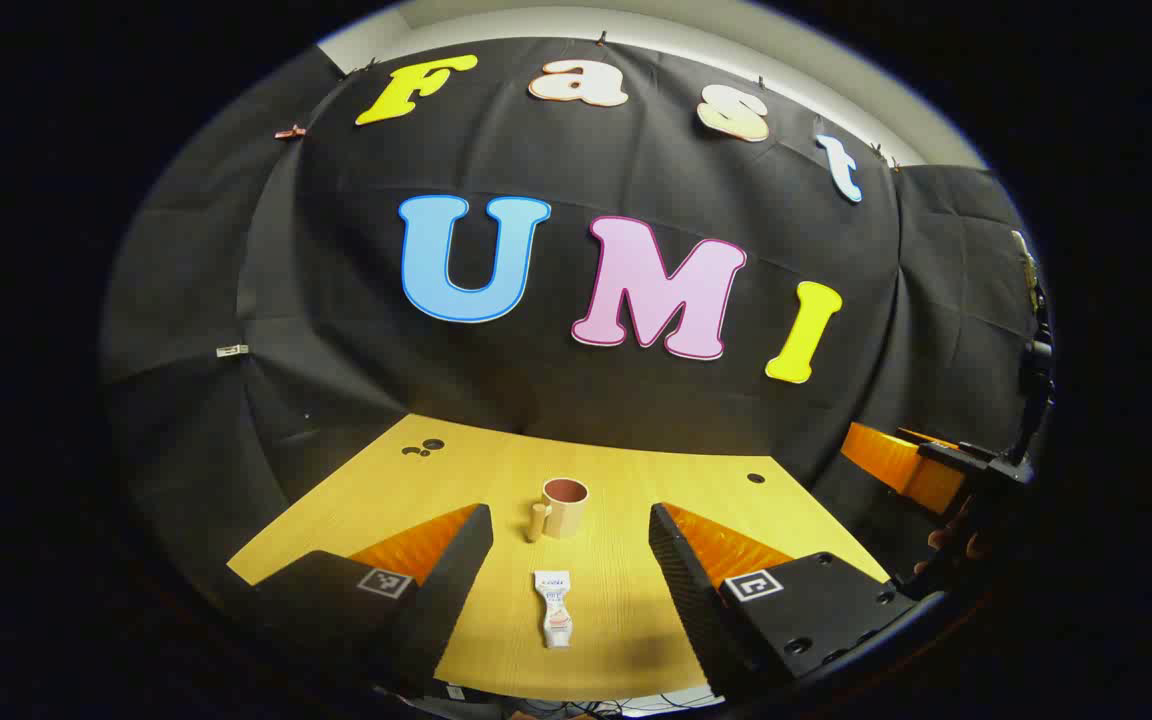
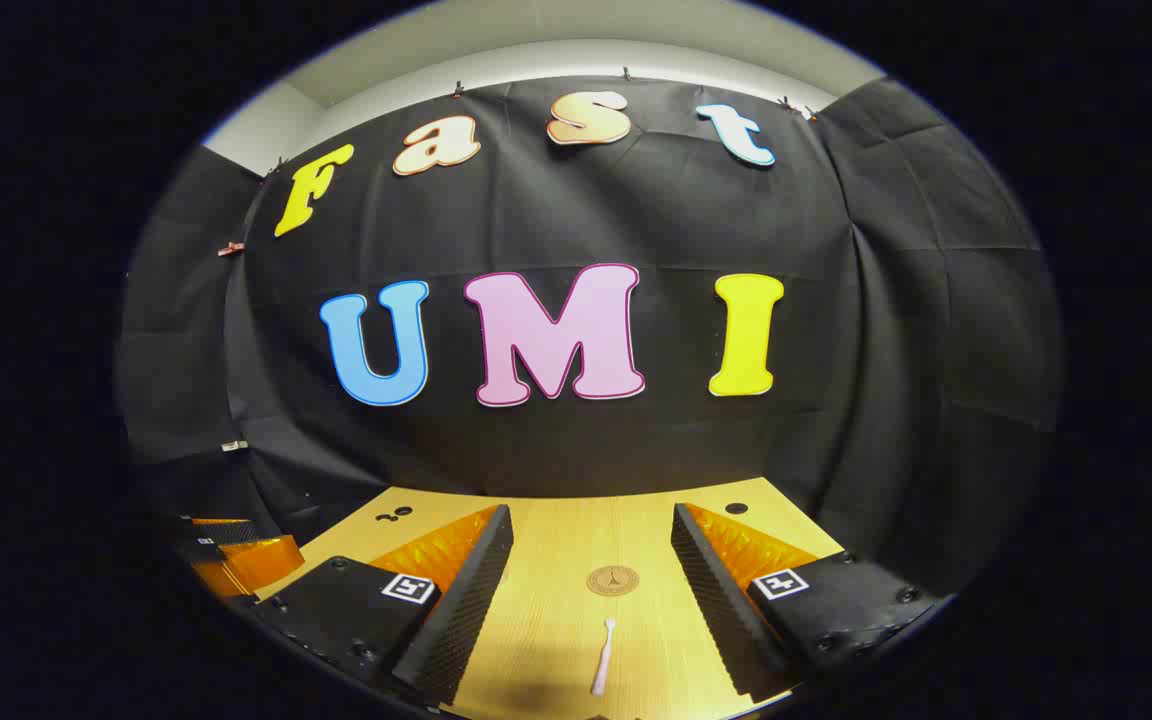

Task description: Put the toothbrush and toothpaste on the desktop into the cup, then pick up the cup and place it on the coaster on the desktop.

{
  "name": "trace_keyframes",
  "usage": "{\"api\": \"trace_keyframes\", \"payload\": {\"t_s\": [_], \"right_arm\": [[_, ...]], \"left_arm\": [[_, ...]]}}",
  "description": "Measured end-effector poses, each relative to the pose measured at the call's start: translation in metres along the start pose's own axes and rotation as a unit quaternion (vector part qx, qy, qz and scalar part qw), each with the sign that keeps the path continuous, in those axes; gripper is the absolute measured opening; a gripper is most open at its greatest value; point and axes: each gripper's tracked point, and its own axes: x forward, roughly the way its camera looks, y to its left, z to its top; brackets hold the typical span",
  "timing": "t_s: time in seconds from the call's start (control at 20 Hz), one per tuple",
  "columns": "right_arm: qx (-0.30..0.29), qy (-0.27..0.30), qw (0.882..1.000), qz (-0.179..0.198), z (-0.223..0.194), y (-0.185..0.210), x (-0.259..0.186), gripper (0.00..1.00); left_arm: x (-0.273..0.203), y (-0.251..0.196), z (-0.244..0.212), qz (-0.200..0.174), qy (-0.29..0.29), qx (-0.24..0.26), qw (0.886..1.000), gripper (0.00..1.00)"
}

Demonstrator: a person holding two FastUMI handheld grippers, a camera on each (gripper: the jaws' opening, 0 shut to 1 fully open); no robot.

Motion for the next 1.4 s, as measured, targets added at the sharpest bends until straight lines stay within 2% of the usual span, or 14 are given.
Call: {"api": "trace_keyframes", "payload": {"t_s": [0.25,0.75,1.05,1.3,1.4], "right_arm": [[0.004,0.007,1.000,0.003,-0.003,-0.004,0.004,0.98],[0.003,0.006,1.000,-0.002,-0.003,-0.018,0.011,0.98],[0.007,0.013,1.000,0.005,-0.007,-0.022,0.024,0.98],[0.004,0.021,1.000,0.019,-0.013,-0.024,0.041,0.98],[-0.003,0.029,0.999,0.012,-0.018,-0.032,0.055,0.98]], "left_arm": [[-0.001,0.003,-0.001,0.005,-0.002,-0.002,1.000,0.98],[0.007,-0.003,-0.002,-0.009,0.008,0.001,1.000,0.98],[0.019,0.002,-0.010,0.001,0.018,-0.001,1.000,0.98],[0.037,0.002,-0.025,0.005,0.042,-0.007,0.999,0.98],[0.053,0.003,-0.045,0.012,0.070,-0.006,0.997,0.98]]}}
